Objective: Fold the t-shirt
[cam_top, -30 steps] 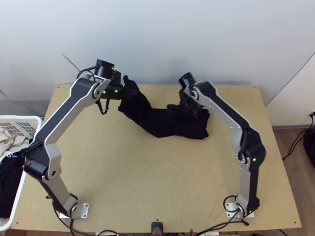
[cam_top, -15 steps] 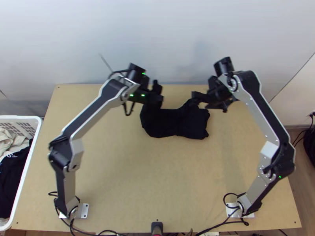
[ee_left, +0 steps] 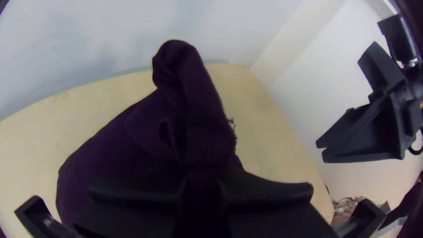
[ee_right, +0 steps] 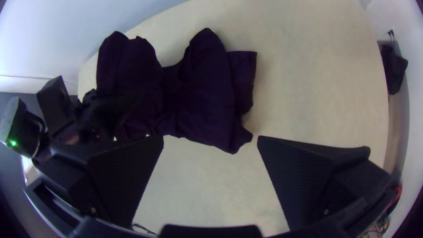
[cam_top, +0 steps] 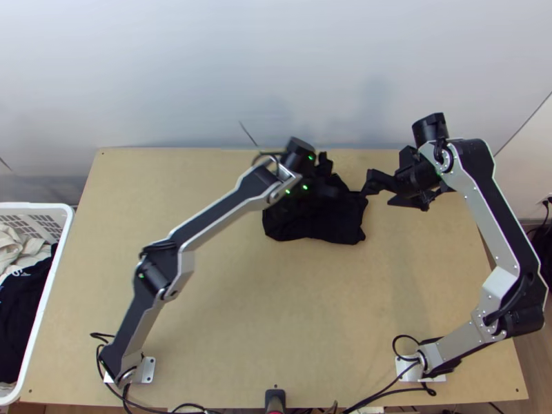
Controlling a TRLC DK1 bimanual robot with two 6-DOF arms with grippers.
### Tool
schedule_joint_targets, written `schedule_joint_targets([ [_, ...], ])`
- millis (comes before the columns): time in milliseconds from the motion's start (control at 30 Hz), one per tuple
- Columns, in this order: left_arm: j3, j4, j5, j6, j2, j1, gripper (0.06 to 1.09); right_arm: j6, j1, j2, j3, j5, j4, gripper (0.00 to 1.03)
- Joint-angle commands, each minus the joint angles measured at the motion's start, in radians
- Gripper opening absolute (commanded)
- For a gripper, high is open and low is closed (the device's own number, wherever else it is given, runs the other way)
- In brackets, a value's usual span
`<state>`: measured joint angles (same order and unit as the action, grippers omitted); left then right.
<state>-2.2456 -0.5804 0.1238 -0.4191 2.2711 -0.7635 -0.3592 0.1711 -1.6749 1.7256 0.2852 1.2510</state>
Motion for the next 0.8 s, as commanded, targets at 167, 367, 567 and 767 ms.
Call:
schedule_joint_targets([
  [167, -0.02, 0.198, -0.09, -0.017, 0.145, -0.126, 0.1, -0.011, -0.064, 0.021, -0.058, -0.001, -0.005, 0.99],
  [367, -0.022, 0.229, -0.096, -0.026, 0.202, -0.154, 0.26, -0.012, -0.079, 0.052, -0.107, -0.001, -0.007, 0.99],
  [567, -0.052, 0.194, -0.096, -0.069, 0.185, -0.157, 1.05, -0.015, -0.078, 0.057, -0.139, -0.001, -0.028, 0.99],
  [767, -0.051, 0.106, -0.096, -0.081, -0.032, -0.088, 1.05, -0.015, -0.074, 0.038, -0.135, -0.004, -0.096, 0.99],
])
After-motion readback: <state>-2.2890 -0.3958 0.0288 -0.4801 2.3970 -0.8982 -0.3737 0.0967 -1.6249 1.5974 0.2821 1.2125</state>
